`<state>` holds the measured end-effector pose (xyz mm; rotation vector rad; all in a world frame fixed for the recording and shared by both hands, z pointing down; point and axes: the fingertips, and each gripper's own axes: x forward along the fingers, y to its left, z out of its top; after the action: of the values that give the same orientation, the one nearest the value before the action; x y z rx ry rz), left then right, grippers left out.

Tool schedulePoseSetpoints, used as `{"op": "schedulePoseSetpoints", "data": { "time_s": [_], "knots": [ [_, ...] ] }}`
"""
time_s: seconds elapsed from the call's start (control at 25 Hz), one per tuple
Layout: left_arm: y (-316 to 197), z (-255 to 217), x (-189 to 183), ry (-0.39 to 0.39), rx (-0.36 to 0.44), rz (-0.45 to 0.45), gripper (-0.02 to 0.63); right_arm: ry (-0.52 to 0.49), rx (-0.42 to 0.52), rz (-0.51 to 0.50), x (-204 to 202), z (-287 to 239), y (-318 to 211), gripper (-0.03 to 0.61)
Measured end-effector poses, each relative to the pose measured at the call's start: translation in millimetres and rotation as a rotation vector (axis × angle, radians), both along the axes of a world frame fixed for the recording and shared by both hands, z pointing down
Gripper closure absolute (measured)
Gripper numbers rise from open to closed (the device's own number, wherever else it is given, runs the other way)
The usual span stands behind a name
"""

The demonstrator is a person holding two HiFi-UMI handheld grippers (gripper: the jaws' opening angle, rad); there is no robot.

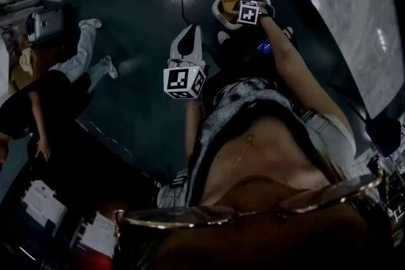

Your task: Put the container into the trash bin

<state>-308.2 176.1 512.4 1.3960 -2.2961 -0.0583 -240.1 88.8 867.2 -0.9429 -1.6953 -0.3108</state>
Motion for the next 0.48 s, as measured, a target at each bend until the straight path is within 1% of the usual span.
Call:
{"op": "schedulePoseSetpoints", "data": {
  "time_s": [0.04, 0.12, 0.2, 0.32, 0.4, 0.44, 0.48],
  "knots": [
    [0.2, 1.1, 0.3, 0.003, 0.000, -0.001, 0.614, 0.006, 0.002, 0.002, 1.0, 1.2, -0.2, 0.397],
    [0.5, 3.1, 1.4, 0.009, 0.001, -0.001, 0.614, 0.003, 0.009, -0.005, 2.3, 1.0, -0.5, 0.405],
    [0.2, 3.8, 1.9, 0.011, 0.003, 0.003, 0.614, 0.023, -0.008, -0.006, 6.7, -0.2, 2.9, 0.408],
    [-1.8, 4.7, 2.7, 0.013, 0.004, 0.014, 0.614, 0.033, -0.018, -0.007, 8.7, -2.0, 5.3, 0.440],
    [-3.8, 5.4, 3.4, 0.013, 0.002, 0.023, 0.614, 0.030, -0.030, -0.009, 8.3, -6.0, 7.7, 0.473],
    [-4.8, 5.9, 3.8, 0.013, 0.001, 0.027, 0.614, 0.034, -0.047, -0.006, 9.2, -8.5, 10.3, 0.504],
    [-6.0, 6.8, 4.0, 0.013, 0.000, 0.031, 0.614, 0.036, -0.064, -0.004, 9.8, -11.5, 12.5, 0.549]
  ]
}}
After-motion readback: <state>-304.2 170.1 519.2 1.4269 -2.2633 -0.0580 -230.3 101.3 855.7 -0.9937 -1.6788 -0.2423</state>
